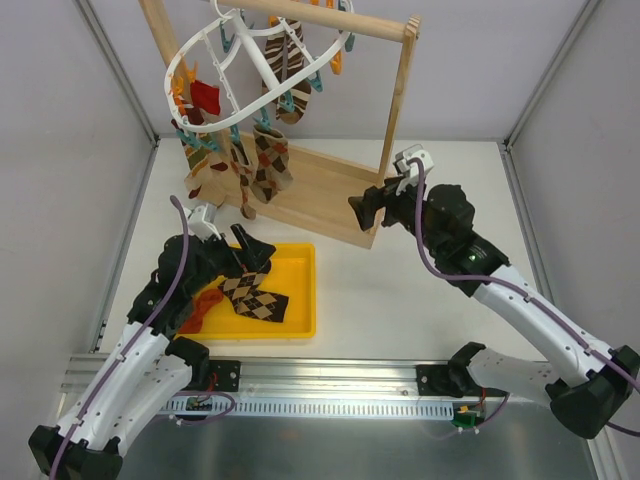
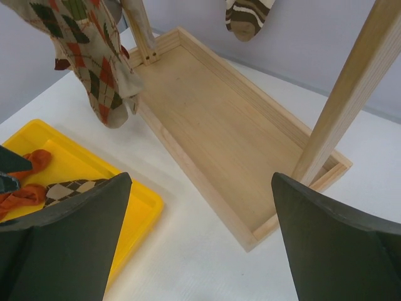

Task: Clip the socks to the hanger
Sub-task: Open the clamp at the hanger.

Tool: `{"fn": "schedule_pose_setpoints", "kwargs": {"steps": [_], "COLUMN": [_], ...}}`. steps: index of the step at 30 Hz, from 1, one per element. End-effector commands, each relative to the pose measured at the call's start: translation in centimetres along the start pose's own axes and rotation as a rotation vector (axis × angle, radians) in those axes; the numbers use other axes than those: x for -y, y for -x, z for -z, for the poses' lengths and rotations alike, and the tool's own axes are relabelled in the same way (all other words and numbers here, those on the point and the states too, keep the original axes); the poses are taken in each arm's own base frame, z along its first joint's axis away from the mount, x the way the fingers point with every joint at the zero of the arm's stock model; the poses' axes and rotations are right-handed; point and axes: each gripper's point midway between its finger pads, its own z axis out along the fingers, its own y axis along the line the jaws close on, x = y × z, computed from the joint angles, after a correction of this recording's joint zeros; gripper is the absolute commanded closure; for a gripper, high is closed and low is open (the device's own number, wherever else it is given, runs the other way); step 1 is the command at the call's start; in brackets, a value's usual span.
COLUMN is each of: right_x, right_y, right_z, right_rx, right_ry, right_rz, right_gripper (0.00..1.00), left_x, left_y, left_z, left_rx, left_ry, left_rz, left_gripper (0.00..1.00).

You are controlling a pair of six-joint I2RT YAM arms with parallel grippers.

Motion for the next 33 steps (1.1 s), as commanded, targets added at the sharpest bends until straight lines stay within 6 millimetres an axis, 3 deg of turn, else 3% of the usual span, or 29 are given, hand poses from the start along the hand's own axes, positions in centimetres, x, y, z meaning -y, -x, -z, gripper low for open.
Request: {"fn": "schedule_pose_setpoints", "kwargs": {"steps": [1,7,8,10,11,16,18,19,21,23,33], "right_x": [-0.6,-2.3,-3.1,-3.3,-3.2,-3.2,-3.4,-3.5,-3.5,-3.5,-3.4], "right_y": [6.9,9.6,11.2,11.3,12.6,13.5,14.9,14.5,16.0,15.5,18.4], "right_z": [-0.4,-3.3,-3.4,-4.8,-4.9,-7.2,-7.4,-8.3,-8.8,-10.4,-12.8], "right_rx": [0.159,0.224,0.261,0.253,0.283,0.32,0.366,0.362,0.405,0.388,0.501], "right_ry": [0.006,0.078,0.111,0.113,0.106,0.092,0.096,0.099,0.09,0.088,0.064], "right_rz": [0.017,0.13,0.145,0.173,0.197,0.25,0.264,0.275,0.305,0.324,0.392], "right_gripper": [0.0,0.0,0.0,0.01,0.02,0.06,0.09,0.1,0.11,0.12,0.17], "left_x": [2.2,3.1,3.6,3.9,4.5,6.0,6.7,7.0,7.0,6.9,6.1], "left_y": [0.7,0.8,1.1,1.1,1.7,2.2,2.5,2.6,2.5,2.4,2.1], "left_z": [-0.4,-1.2,-1.0,-1.0,-0.8,-0.3,-0.2,-0.1,-0.4,-0.6,0.0], "left_rx": [0.022,0.017,0.03,0.032,0.054,0.081,0.104,0.112,0.109,0.1,0.135], "left_ry": [-0.118,-0.164,-0.185,-0.2,-0.228,-0.305,-0.339,-0.353,-0.356,-0.354,-0.339], "left_rz": [-0.057,-0.083,-0.093,-0.106,-0.119,-0.158,-0.172,-0.177,-0.178,-0.18,-0.207], "left_gripper": [0.01,0.01,0.01,0.01,0.01,0.01,0.01,0.01,0.01,0.01,0.01]}}
